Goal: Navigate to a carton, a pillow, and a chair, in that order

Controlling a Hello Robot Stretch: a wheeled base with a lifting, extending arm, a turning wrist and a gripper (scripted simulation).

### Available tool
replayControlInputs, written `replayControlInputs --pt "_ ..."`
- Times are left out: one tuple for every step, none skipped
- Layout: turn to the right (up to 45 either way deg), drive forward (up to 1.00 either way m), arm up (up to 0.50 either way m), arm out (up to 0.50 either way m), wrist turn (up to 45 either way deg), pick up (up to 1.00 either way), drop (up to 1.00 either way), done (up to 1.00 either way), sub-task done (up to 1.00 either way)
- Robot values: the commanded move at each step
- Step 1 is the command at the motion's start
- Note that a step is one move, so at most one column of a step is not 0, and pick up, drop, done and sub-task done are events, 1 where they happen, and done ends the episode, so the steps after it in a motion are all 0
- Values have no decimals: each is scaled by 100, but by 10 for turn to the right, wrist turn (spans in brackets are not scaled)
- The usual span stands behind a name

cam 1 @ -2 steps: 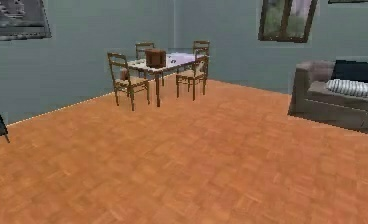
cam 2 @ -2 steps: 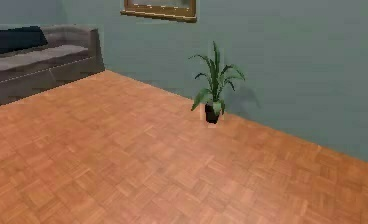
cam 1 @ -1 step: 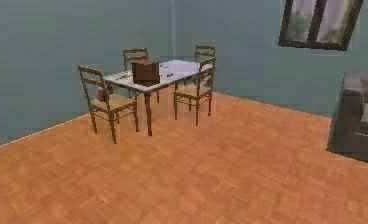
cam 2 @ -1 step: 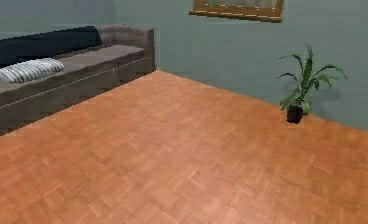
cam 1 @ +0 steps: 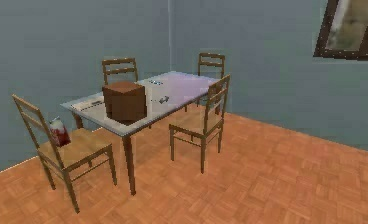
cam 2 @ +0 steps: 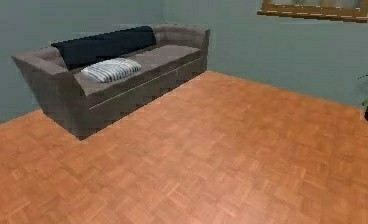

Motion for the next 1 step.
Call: replayControlInputs --pt "-30 0 0 0 0 0 0 0 0"
